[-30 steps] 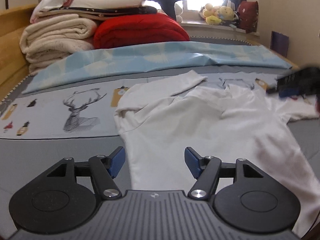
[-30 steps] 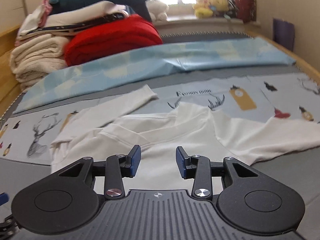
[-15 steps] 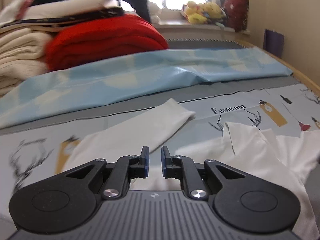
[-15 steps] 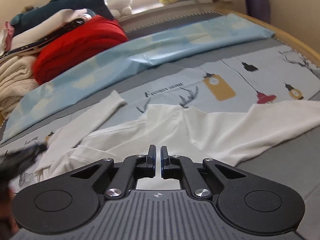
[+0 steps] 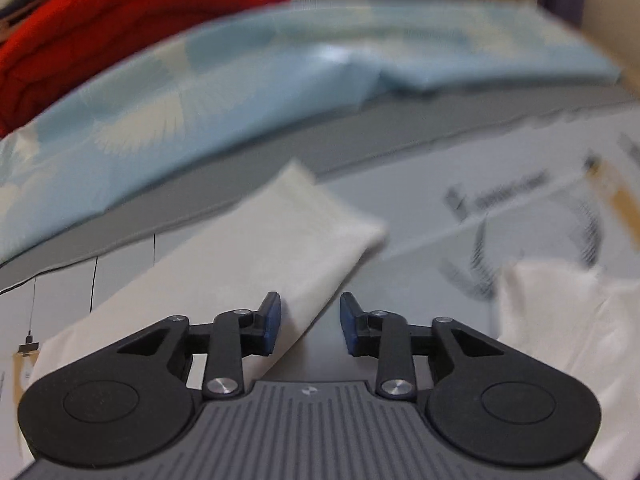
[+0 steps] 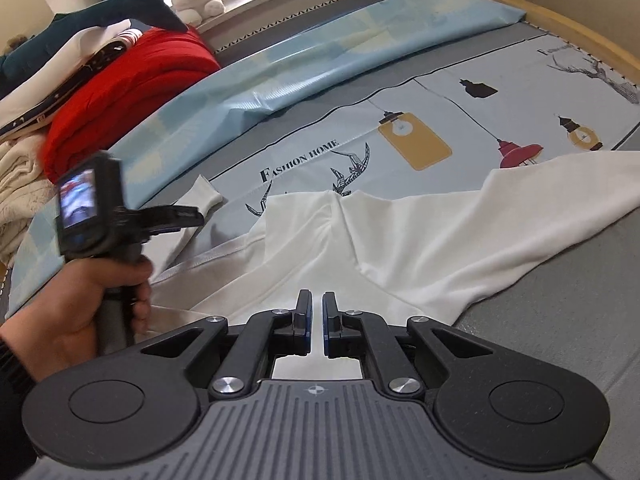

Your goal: Fold small clothes

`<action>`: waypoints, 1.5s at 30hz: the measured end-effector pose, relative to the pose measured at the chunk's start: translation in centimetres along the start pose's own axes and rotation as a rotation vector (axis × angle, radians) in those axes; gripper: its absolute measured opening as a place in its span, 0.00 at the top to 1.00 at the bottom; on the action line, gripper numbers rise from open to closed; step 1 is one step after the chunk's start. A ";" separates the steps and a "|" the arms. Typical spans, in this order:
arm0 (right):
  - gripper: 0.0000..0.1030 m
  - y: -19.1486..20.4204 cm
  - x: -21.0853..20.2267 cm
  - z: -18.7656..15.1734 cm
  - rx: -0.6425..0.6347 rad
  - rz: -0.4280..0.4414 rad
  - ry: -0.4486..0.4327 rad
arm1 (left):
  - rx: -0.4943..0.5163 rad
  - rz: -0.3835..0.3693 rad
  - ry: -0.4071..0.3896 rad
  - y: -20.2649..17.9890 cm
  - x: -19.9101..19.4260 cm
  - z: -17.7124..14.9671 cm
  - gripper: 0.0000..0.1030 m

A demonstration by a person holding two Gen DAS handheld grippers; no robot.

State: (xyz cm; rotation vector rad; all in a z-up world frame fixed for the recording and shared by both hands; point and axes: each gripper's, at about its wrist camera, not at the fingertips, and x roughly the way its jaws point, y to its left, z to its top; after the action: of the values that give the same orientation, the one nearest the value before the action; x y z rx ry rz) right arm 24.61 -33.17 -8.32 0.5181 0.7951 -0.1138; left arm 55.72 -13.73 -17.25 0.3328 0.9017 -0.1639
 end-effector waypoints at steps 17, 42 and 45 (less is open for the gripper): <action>0.95 3.7 1.7 -1.9 -0.068 0.019 0.040 | -0.793 0.494 -0.235 33.0 -25.0 -28.5 0.99; 0.95 6.3 4.8 -3.8 -0.173 -0.028 0.082 | -1.033 0.575 0.028 46.4 -19.2 -40.4 0.55; 0.95 6.4 4.9 -3.6 -0.170 -0.031 0.081 | -1.024 0.641 0.075 47.5 -18.9 -42.2 0.40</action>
State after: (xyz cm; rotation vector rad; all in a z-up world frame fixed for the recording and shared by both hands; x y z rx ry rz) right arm 27.51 -25.44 -11.30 0.3508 0.8831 -0.0537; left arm 26.12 45.54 -16.37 -0.3430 0.8057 0.8878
